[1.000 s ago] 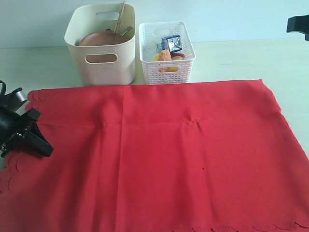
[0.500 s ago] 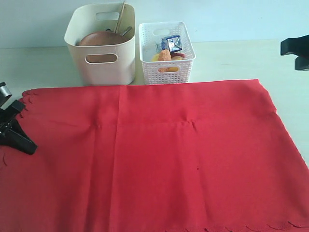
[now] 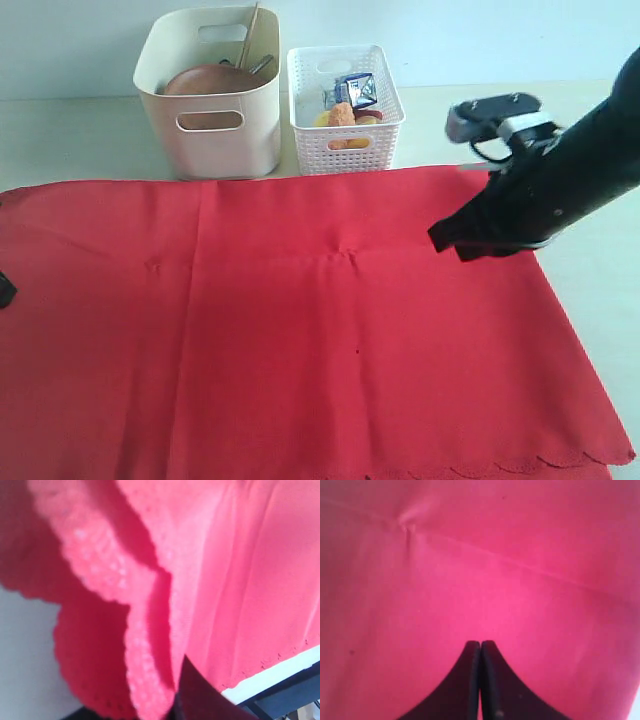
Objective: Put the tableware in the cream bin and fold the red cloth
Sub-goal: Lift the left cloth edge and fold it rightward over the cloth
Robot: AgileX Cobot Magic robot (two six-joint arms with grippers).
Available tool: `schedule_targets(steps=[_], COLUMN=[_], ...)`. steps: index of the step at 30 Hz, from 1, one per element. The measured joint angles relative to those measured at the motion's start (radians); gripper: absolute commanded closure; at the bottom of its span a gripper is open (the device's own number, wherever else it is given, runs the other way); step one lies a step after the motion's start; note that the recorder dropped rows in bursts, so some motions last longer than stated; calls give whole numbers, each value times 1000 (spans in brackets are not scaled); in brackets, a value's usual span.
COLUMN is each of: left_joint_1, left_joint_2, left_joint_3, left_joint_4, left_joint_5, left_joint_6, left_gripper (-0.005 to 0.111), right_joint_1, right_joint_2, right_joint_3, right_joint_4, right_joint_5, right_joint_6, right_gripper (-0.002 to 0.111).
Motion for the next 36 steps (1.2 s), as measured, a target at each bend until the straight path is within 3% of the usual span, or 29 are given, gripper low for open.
schedule_targets(steps=[14, 23, 36], left_joint_1=[-16, -143, -343], left_joint_2=[-146, -158, -158], left_joint_3=[1, -10, -169], left_joint_4=[4, -10, -145], left_joint_5=[43, 44, 45], left_joint_6=[-4, -4, -23], left_gripper=[106, 106, 106], right_joint_1=[39, 39, 39], right_joint_2=[211, 238, 243], right_joint_3=[-4, -17, -17], right_joint_4=[-142, -134, -126], right_joint_5=[-84, -105, -116], right_joint_6=[155, 166, 168], right_gripper=[108, 108, 108])
